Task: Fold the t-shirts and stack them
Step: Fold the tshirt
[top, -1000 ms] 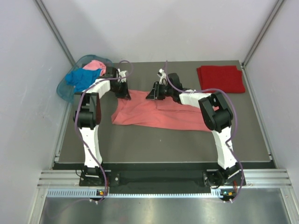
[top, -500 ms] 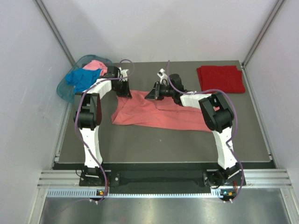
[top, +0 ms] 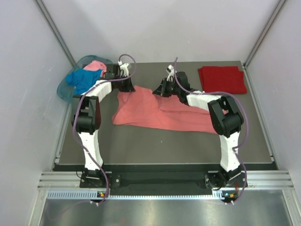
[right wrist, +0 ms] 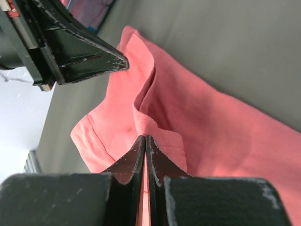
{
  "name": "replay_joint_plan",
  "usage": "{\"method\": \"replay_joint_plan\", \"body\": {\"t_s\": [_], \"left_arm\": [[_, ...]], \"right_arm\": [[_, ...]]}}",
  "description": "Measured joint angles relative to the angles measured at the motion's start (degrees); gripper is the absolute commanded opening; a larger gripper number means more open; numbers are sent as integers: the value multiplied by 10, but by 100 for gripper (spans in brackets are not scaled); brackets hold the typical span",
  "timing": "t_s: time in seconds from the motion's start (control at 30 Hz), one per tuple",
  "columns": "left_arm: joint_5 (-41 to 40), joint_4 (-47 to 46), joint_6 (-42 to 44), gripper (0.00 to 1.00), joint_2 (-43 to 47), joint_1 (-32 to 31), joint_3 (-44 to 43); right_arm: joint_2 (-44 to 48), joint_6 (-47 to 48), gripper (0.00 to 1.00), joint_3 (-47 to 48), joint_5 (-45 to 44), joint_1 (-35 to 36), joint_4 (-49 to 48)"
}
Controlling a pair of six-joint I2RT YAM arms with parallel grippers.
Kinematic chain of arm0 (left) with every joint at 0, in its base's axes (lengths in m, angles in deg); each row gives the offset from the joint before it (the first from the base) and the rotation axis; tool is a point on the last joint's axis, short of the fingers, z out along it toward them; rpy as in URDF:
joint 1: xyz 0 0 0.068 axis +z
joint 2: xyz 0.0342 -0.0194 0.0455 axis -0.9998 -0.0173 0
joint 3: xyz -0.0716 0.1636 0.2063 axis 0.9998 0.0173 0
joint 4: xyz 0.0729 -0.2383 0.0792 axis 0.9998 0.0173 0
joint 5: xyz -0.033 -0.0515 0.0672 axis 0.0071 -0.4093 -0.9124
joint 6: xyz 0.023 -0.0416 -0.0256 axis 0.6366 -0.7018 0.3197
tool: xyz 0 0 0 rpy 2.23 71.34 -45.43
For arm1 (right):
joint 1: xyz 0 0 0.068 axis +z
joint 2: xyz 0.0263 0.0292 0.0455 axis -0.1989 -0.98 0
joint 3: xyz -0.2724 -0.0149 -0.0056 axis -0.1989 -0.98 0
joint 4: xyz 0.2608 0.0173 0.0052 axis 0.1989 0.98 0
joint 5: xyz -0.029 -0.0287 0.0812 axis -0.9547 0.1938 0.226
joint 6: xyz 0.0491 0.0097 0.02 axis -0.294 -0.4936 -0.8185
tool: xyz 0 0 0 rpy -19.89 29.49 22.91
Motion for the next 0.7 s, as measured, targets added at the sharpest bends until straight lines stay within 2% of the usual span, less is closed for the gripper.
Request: {"method": "replay_joint_plan", "body": {"t_s": [0.2, 0.6, 0.7], "left_arm": [[17, -29, 0, 0, -6, -1, -2], [11, -30, 2, 0, -67, -6, -42], [6, -30, 1, 2, -75, -9, -46]], "right_arm": [[3, 7, 0, 0, -23, -1, 17], [3, 6, 0, 0, -40, -7, 29], [3, 6, 11, 0, -45, -8, 33]]}}
